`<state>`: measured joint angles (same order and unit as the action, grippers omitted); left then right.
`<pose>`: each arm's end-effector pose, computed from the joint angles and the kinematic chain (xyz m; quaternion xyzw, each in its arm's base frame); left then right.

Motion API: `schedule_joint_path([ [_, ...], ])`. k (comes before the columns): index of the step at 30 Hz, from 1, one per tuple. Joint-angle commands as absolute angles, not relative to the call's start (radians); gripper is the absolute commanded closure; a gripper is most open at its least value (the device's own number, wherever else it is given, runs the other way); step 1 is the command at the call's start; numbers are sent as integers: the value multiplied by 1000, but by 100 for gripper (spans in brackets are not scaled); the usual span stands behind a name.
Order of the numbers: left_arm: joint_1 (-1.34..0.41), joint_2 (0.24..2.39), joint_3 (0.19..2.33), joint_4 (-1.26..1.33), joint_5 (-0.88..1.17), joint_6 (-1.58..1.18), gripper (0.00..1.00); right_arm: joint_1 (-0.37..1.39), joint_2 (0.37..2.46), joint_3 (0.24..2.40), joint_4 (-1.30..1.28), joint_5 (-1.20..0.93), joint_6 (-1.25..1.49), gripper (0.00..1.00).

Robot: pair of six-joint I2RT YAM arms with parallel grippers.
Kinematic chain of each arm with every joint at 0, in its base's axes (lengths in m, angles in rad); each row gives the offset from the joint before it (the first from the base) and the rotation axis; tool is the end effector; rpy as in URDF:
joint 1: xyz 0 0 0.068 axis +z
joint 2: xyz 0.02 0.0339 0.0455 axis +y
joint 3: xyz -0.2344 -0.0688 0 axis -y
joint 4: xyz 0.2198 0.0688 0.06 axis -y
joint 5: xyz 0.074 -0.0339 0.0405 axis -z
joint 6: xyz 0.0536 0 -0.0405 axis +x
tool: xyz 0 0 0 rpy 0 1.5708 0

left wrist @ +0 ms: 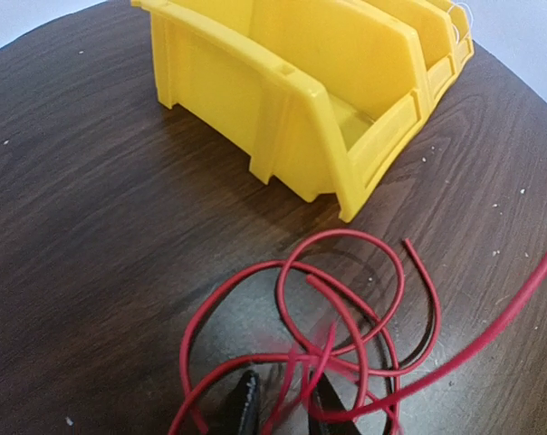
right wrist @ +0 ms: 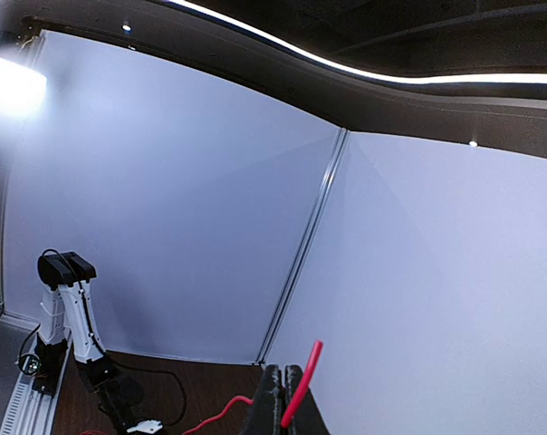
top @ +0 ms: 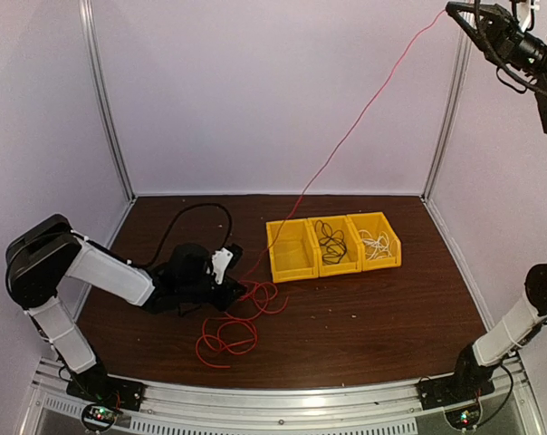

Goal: Untangle the cables
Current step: Untie one of the twisted cables from the tangled cable pile.

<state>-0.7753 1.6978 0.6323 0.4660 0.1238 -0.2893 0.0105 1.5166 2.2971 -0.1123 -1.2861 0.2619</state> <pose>0.2193 -0.2242 0.1110 0.2404 0.8498 -0.2836 0.3737 0.1906 0.0534 0.6000 -0.4916 0.4139 0.3569 0.6780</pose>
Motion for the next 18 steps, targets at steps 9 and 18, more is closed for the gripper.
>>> schedule_joint_path([
  [9,-779,1428,448,304,-122,-300,81,-138,1402,2172,-135,-1233,222,100],
  [18,-779,1207,387,308,-132,-279,74,-146,1319,1982,-476,-1118,-122,100],
])
